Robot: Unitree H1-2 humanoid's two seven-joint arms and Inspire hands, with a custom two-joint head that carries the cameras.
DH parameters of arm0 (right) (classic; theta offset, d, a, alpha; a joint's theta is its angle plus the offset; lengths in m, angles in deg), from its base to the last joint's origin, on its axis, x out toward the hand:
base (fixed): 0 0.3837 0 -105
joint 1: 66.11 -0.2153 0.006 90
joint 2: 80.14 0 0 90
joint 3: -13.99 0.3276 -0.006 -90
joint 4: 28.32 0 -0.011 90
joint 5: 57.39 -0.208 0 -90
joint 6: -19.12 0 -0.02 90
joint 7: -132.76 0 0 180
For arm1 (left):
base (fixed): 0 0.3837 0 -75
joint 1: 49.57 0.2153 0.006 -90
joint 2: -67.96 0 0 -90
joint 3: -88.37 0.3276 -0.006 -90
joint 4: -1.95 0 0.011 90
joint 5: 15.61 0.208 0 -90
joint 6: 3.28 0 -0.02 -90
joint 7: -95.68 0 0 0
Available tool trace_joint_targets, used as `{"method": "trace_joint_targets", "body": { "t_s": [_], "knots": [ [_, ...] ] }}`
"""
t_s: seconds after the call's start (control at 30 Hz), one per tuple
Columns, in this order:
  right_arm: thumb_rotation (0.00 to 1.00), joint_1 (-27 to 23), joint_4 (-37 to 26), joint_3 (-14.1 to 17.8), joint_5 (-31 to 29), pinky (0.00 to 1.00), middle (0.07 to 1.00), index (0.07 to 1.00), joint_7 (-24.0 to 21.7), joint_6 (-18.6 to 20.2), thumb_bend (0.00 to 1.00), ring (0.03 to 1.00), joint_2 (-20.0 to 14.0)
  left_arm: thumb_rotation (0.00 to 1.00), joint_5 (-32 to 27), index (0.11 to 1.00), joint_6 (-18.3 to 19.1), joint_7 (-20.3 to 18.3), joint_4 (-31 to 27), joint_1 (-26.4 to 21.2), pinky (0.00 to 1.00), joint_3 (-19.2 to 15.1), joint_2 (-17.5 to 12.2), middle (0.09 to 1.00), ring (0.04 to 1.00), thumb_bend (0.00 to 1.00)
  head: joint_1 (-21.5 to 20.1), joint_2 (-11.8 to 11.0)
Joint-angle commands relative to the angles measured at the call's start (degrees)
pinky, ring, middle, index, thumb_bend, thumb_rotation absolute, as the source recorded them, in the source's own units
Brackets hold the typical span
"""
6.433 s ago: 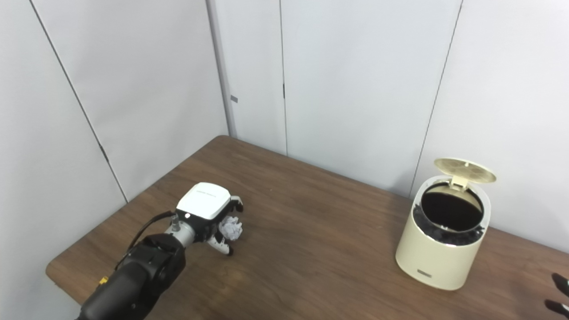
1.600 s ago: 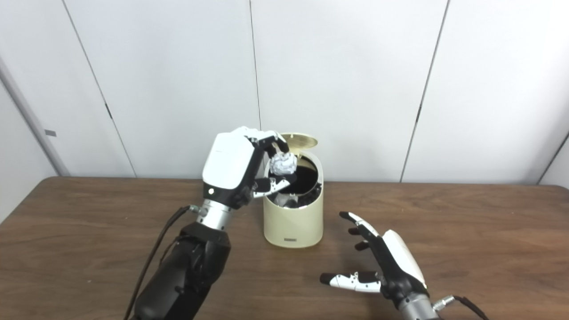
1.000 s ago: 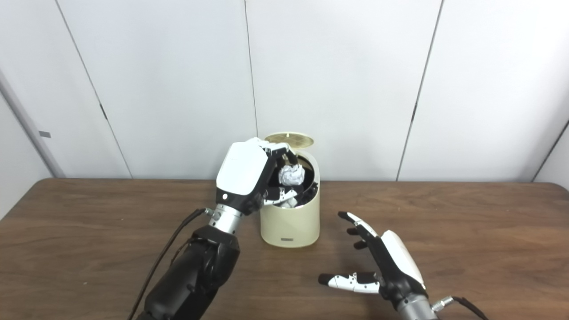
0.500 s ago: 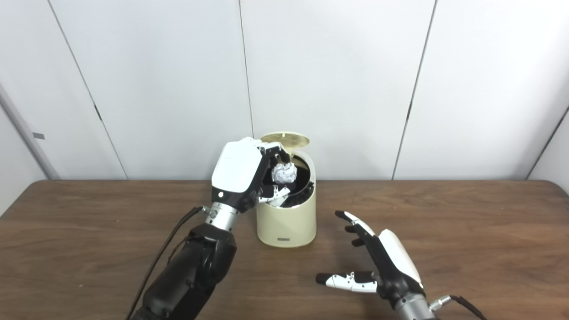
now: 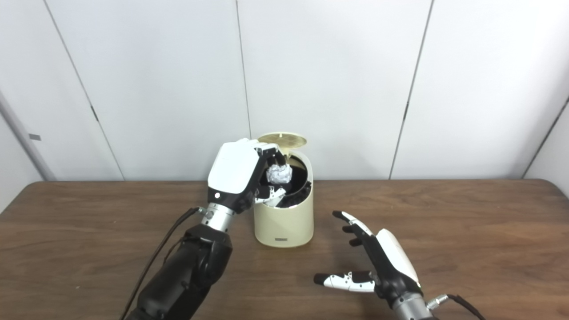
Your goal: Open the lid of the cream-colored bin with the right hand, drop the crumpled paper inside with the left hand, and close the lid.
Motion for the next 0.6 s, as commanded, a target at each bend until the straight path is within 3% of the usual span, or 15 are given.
{"method": "trace_joint_targets", "body": {
  "t_s": [0.0, 0.57],
  "knots": [
    [0.33, -1.25, -1.53, 0.55, 0.0, 0.74, 0.91, 0.879, 1.23, -1.21, 0.74, 0.849, 0.02, 0.0, 0.28, 0.644, 0.03, 0.54, -2.08, -2.64, 0.63, -0.03, -0.32, 0.493, 0.587, 0.55, -0.05, 0.03],
    [0.35, -1.53, -1.26, 0.52, -0.11, 0.71, 0.908, 0.88, 1.15, -1.35, 0.74, 0.838, 0.0, 0.0, 0.07, 0.682, 1.1, -0.76, -3.92, -2.48, 0.64, -0.02, -0.6, 0.492, 0.594, 0.55, 0.17, 0.43]
  ]
}}
